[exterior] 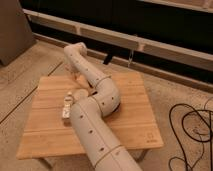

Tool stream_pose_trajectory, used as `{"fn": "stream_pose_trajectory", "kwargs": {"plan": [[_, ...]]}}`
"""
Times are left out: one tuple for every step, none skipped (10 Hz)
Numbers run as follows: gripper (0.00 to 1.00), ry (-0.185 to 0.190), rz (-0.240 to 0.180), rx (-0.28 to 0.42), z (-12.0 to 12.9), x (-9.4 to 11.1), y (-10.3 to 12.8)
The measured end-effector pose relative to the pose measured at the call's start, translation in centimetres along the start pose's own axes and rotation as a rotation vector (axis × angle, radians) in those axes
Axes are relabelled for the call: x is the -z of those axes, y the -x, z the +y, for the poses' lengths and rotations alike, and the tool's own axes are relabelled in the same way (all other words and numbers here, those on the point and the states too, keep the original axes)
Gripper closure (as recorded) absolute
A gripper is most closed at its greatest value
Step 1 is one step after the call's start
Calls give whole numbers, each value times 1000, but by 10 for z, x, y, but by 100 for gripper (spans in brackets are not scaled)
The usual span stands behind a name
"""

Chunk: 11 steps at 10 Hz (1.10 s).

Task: Place the pepper on the white sponge

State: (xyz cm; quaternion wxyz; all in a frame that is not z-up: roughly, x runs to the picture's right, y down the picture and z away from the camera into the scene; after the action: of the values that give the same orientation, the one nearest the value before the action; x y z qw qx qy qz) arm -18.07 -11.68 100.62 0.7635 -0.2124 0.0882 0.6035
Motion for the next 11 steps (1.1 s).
{"fn": "stream_pose_trajectory", "kwargs": {"plan": [[100, -80, 31, 10, -18, 18, -4], [100, -134, 58, 18, -30, 31, -9], [100, -167, 73, 27, -35, 42, -11], [100, -183, 66, 35, -33, 57, -6], [100, -174, 34, 38, -26, 69, 4], [100, -155, -13, 34, -14, 83, 18], [100, -127, -77, 24, 0, 102, 35], [100, -110, -119, 10, 6, 113, 44], [100, -94, -153, -19, 5, 122, 49], [100, -84, -163, -57, -5, 123, 44], [100, -80, -161, -98, -21, 122, 33]]}}
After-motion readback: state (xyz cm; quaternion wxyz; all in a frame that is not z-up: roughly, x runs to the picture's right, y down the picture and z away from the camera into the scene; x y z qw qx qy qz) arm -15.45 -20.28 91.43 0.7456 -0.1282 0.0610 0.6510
